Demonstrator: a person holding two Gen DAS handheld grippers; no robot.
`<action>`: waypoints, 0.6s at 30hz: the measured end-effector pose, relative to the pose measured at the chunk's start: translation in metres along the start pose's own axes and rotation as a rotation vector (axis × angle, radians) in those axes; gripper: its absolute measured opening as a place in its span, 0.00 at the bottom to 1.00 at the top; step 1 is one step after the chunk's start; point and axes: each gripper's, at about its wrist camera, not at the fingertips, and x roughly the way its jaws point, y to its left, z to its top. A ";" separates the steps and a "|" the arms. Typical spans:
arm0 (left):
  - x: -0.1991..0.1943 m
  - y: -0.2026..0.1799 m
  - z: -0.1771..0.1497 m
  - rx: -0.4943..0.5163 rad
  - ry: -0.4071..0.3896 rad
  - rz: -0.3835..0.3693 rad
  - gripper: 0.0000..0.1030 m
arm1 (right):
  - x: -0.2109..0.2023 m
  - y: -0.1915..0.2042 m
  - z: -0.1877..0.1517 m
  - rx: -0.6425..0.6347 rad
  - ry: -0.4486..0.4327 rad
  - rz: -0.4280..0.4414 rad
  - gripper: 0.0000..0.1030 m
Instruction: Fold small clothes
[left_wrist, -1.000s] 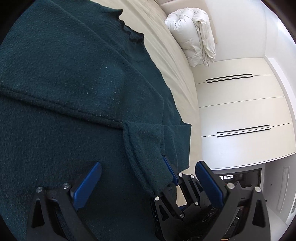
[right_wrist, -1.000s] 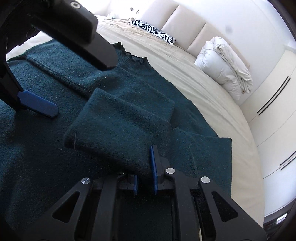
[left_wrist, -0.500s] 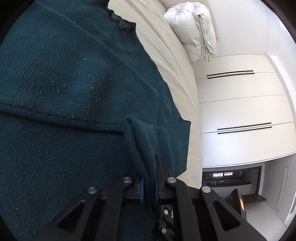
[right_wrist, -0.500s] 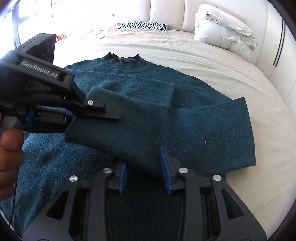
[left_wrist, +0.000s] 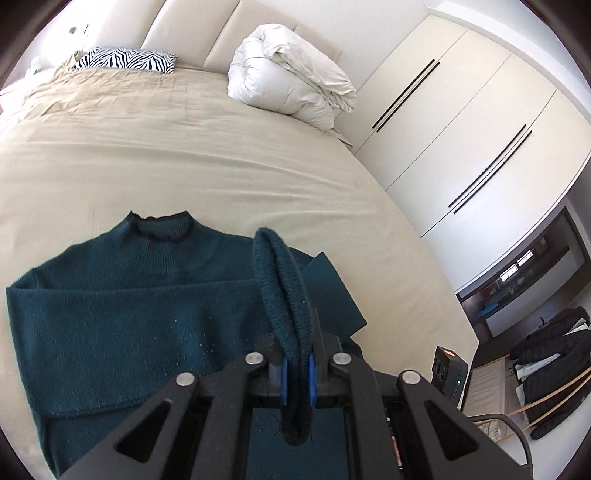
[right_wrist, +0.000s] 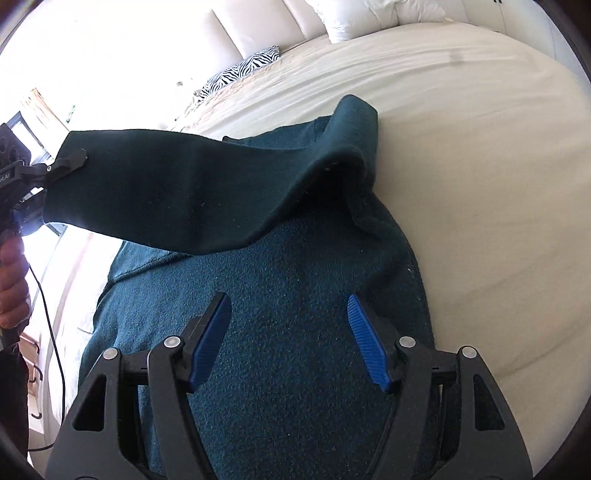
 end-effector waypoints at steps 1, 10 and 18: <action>-0.002 0.003 0.003 0.002 -0.001 0.001 0.08 | 0.000 -0.002 -0.002 0.009 -0.002 0.005 0.63; -0.011 0.120 -0.003 -0.166 0.023 0.167 0.08 | -0.013 -0.033 0.003 0.104 -0.008 0.086 0.63; 0.020 0.179 -0.034 -0.259 0.083 0.224 0.08 | -0.017 -0.053 0.023 0.233 -0.030 0.227 0.63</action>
